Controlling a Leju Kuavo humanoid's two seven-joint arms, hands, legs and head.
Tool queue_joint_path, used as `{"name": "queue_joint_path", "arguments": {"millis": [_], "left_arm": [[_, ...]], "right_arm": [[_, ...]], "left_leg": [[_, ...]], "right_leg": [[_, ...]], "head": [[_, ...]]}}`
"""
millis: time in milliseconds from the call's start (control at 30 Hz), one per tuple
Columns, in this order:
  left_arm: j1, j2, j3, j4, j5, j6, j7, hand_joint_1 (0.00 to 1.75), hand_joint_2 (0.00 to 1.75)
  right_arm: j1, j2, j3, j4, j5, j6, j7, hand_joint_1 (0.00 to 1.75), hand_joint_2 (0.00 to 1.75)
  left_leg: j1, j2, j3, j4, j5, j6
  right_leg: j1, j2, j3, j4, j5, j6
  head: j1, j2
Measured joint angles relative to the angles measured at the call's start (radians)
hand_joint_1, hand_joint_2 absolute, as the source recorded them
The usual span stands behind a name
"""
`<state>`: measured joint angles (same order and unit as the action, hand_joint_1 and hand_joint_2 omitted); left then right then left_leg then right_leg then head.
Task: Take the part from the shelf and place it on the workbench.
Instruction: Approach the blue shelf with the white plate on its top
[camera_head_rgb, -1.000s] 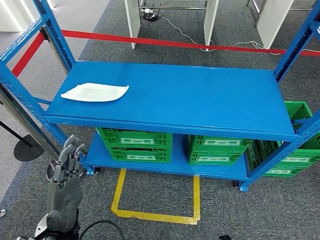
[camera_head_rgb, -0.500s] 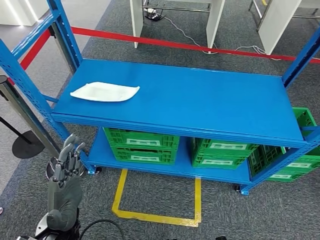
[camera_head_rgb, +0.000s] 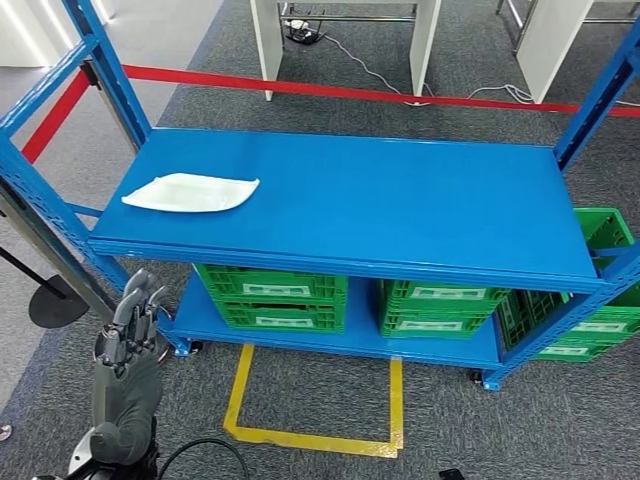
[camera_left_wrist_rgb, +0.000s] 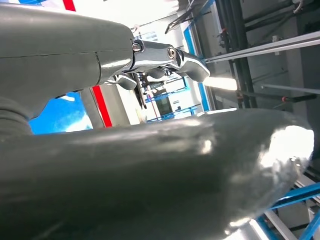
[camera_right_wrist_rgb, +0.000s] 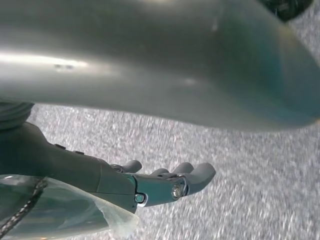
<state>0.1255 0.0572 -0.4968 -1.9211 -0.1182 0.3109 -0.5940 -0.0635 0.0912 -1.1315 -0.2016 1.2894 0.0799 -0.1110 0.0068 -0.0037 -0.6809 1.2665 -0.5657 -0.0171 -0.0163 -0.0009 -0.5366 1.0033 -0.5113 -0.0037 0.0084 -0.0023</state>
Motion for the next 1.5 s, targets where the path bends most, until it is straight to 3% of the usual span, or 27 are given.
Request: {"name": "queue_joint_path", "arguments": {"millis": [67, 100, 167, 267, 333, 400, 433, 467, 500, 567, 600, 633, 767, 833, 900, 967, 1000, 1033, 1100, 1133, 1167, 1300, 1333, 1367, 1433, 1467, 1500], "left_arm": [[0.000, 0.000, 0.000, 0.000, 0.001, 0.000, 0.000, 0.00, 0.00], [-0.001, 0.000, 0.000, 0.000, 0.002, 0.000, 0.000, 0.00, 0.00], [-0.001, 0.000, 0.001, 0.000, 0.002, 0.001, 0.000, 0.00, 0.00], [0.000, 0.000, 0.001, 0.000, 0.002, 0.001, -0.001, 0.00, 0.00], [0.000, -0.002, 0.001, 0.000, 0.001, 0.001, -0.001, 0.00, 0.00], [0.001, -0.004, 0.001, 0.000, 0.001, 0.001, -0.002, 0.00, 0.00], [0.002, -0.004, 0.001, 0.000, 0.001, 0.001, -0.002, 0.00, 0.00], [0.003, -0.004, 0.001, 0.000, 0.001, 0.001, -0.002, 0.00, 0.00], [0.003, -0.004, 0.001, 0.000, 0.001, 0.001, -0.002, 0.00, 0.00], [0.004, -0.005, 0.001, 0.000, 0.001, 0.002, -0.002, 0.00, 0.00], [0.004, -0.005, 0.001, 0.000, 0.001, 0.002, -0.002, 0.00, 0.00], [0.004, -0.005, 0.001, 0.001, 0.002, 0.003, -0.002, 0.00, 0.00], [0.003, -0.007, 0.001, 0.001, 0.002, 0.003, -0.002, 0.00, 0.00], [0.003, -0.007, 0.001, 0.001, 0.002, 0.003, -0.003, 0.00, 0.00], [0.003, -0.006, 0.001, 0.001, 0.003, 0.003, -0.003, 0.00, 0.00], [0.004, -0.006, 0.001, 0.001, 0.004, 0.003, -0.003, 0.00, 0.00], [0.004, -0.006, 0.001, 0.001, 0.004, 0.003, -0.003, 0.00, 0.00], [0.004, -0.006, 0.001, 0.001, 0.004, 0.003, -0.003, 0.00, 0.00], [0.005, -0.006, 0.002, 0.001, 0.004, 0.003, -0.003, 0.00, 0.00], [0.006, -0.006, 0.002, 0.002, 0.004, 0.003, -0.003, 0.00, 0.00], [0.008, -0.006, 0.002, 0.002, 0.004, 0.003, -0.004, 0.00, 0.00], [0.009, -0.008, 0.003, 0.002, 0.002, 0.003, -0.006, 0.00, 0.00], [0.008, -0.009, 0.003, 0.002, 0.002, 0.003, -0.007, 0.00, 0.00], [0.008, -0.010, 0.003, 0.002, 0.002, 0.003, -0.007, 0.00, 0.00], [0.008, -0.011, 0.003, 0.002, 0.001, 0.003, -0.007, 0.00, 0.00], [0.009, -0.011, 0.003, 0.002, 0.001, 0.003, -0.007, 0.00, 0.00], [0.009, -0.011, 0.003, 0.002, 0.000, 0.003, -0.007, 0.00, 0.00]], "right_arm": [[0.000, 0.000, 0.000, 0.000, 0.000, 0.001, 0.000, 0.00, 0.00], [0.000, 0.001, 0.000, 0.000, 0.001, 0.002, 0.000, 0.00, 0.00], [-0.001, 0.001, 0.000, 0.000, 0.001, 0.002, 0.001, 0.00, 0.00], [-0.002, 0.001, 0.000, 0.000, 0.001, 0.001, 0.002, 0.00, 0.00], [-0.004, 0.001, 0.000, 0.000, 0.001, 0.001, 0.002, 0.00, 0.00], [-0.003, 0.001, 0.000, 0.001, 0.001, 0.001, 0.002, 0.00, 0.00], [0.000, 0.001, 0.000, 0.001, 0.002, 0.001, 0.002, 0.00, 0.00], [0.002, 0.001, 0.000, 0.001, 0.002, 0.001, 0.002, 0.00, 0.00], [0.003, 0.001, 0.000, 0.001, 0.002, 0.001, 0.003, 0.00, 0.00], [0.004, 0.000, 0.000, 0.001, 0.002, 0.001, 0.003, 0.00, 0.00], [0.003, 0.000, 0.000, 0.001, 0.002, 0.001, 0.003, 0.00, 0.00], [0.003, 0.000, -0.001, 0.002, 0.002, 0.001, 0.003, 0.00, 0.00], [0.007, 0.000, -0.002, 0.002, 0.002, 0.001, 0.006, 0.00, 0.00], [0.007, 0.000, -0.002, 0.002, 0.002, 0.001, 0.006, 0.00, 0.00], [0.007, 0.000, -0.002, 0.002, 0.002, 0.000, 0.007, 0.00, 0.00], [0.008, 0.000, -0.002, 0.001, 0.002, -0.001, 0.007, 0.00, 0.00], [0.009, 0.000, -0.003, 0.002, 0.002, 0.000, 0.007, 0.00, 0.00], [0.009, 0.000, -0.003, 0.002, 0.002, 0.000, 0.007, 0.00, 0.00], [0.010, 0.000, -0.003, 0.002, 0.002, 0.001, 0.008, 0.00, 0.00], [0.009, 0.000, -0.003, 0.002, 0.002, 0.001, 0.008, 0.00, 0.00], [0.008, 0.000, -0.003, 0.003, 0.003, 0.001, 0.008, 0.00, 0.00], [0.001, 0.000, -0.003, 0.003, 0.003, 0.000, 0.008, 0.00, 0.00], [-0.002, 0.000, -0.003, 0.002, 0.004, 0.000, 0.007, 0.00, 0.00], [-0.003, 0.000, -0.003, 0.003, 0.004, 0.000, 0.007, 0.00, 0.00], [-0.002, 0.000, -0.003, 0.003, 0.004, 0.001, 0.008, 0.00, 0.00], [0.000, 0.000, -0.003, 0.003, 0.004, 0.002, 0.008, 0.00, 0.00], [0.001, 0.000, -0.003, 0.003, 0.004, 0.001, 0.008, 0.00, 0.00]], "left_leg": [[-0.003, 0.000, 0.060, -0.137, 0.075, 0.012], [-0.006, 0.001, 0.086, -0.195, 0.092, 0.019], [-0.011, 0.001, 0.108, -0.248, 0.089, 0.031], [-0.007, -0.001, 0.121, -0.264, 0.084, 0.047], [-0.004, -0.001, 0.135, -0.267, 0.080, 0.056], [-0.006, 0.000, 0.141, -0.266, 0.072, 0.062], [-0.007, 0.000, 0.146, -0.266, 0.067, 0.063], [-0.008, -0.001, 0.153, -0.266, 0.061, 0.062], [-0.008, -0.002, 0.163, -0.265, 0.053, 0.061], [-0.008, -0.002, 0.188, -0.266, 0.034, 0.055], [-0.008, -0.002, 0.196, -0.266, 0.026, 0.050], [-0.008, -0.001, 0.200, -0.266, 0.019, 0.045], [-0.009, -0.001, 0.200, -0.241, 0.014, 0.025], [-0.007, 0.000, 0.154, -0.154, 0.001, 0.014], [-0.002, 0.000, 0.075, -0.028, -0.045, 0.004], [0.000, 0.000, 0.014, 0.031, -0.076, 0.001], [0.000, 0.000, 0.005, 0.015, -0.061, 0.003], [-0.001, 0.000, 0.009, -0.032, -0.024, 0.006], [-0.005, 0.001, 0.026, -0.149, 0.080, 0.018], [-0.008, 0.001, 0.031, -0.188, 0.115, 0.024], [-0.011, 0.001, 0.032, -0.207, 0.133, 0.029], [-0.008, 0.000, 0.058, -0.232, 0.126, 0.049], [-0.005, 0.000, 0.070, -0.240, 0.122, 0.055], [-0.004, 0.001, 0.079, -0.244, 0.117, 0.060], [-0.005, 0.001, 0.094, -0.246, 0.102, 0.067], [-0.005, -0.001, 0.103, -0.246, 0.094, 0.067], [-0.006, -0.003, 0.115, -0.246, 0.085, 0.066]], "right_leg": [[0.001, 0.001, 0.010, 0.000, -0.008, 0.005], [0.002, 0.002, 0.013, 0.000, -0.013, 0.010], [0.004, 0.000, 0.016, -0.001, -0.016, 0.023], [0.003, -0.003, 0.016, 0.018, -0.017, 0.041], [0.003, -0.002, -0.026, 0.093, -0.059, 0.048], [0.003, -0.001, -0.102, 0.219, -0.111, 0.054], [0.003, -0.001, -0.135, 0.264, -0.122, 0.055], [0.003, -0.001, -0.152, 0.275, -0.111, 0.055], [0.003, -0.001, -0.151, 0.248, -0.078, 0.053], [0.003, -0.001, -0.111, 0.124, 0.012, 0.049], [0.005, -0.001, -0.092, 0.067, 0.032, 0.045], [0.007, -0.002, -0.078, 0.034, 0.041, 0.039], [0.008, -0.001, -0.051, 0.016, 0.028, 0.009], [0.003, -0.001, -0.030, 0.010, 0.018, -0.001], [0.002, 0.000, -0.010, 0.008, 0.002, -0.006], [0.002, 0.001, 0.015, 0.008, -0.018, -0.006], [0.002, 0.003, 0.031, 0.008, -0.029, -0.005], [0.002, 0.004, 0.048, 0.008, -0.041, -0.002], [0.003, 0.005, 0.074, 0.007, -0.064, 0.005], [0.004, 0.005, 0.079, 0.007, -0.073, 0.010], [0.004, 0.004, 0.080, 0.004, -0.081, 0.015], [0.005, 0.001, 0.093, -0.002, -0.106, 0.036], [0.006, 0.001, 0.077, 0.034, -0.124, 0.040], [0.005, 0.001, 0.040, 0.095, -0.147, 0.042], [0.004, 0.001, -0.059, 0.236, -0.183, 0.046], [0.004, 0.001, -0.099, 0.275, -0.177, 0.047], [0.004, 0.001, -0.119, 0.275, -0.147, 0.048]], "head": [[0.000, 0.000], [0.000, 0.000], [0.000, 0.000], [0.002, 0.000], [0.005, 0.000], [0.007, 0.000], [0.006, 0.000], [0.007, 0.000], [0.007, 0.000], [0.007, 0.000], [0.006, 0.000], [0.005, 0.000], [0.000, 0.000], [-0.002, 0.000], [-0.003, 0.000], [-0.003, 0.000], [-0.003, 0.000], [-0.003, 0.000], [-0.003, 0.000], [-0.003, 0.000], [-0.002, 0.000], [0.000, 0.000], [0.002, 0.000], [0.004, 0.000], [0.005, 0.000], [0.005, 0.000], [0.005, 0.000]]}}
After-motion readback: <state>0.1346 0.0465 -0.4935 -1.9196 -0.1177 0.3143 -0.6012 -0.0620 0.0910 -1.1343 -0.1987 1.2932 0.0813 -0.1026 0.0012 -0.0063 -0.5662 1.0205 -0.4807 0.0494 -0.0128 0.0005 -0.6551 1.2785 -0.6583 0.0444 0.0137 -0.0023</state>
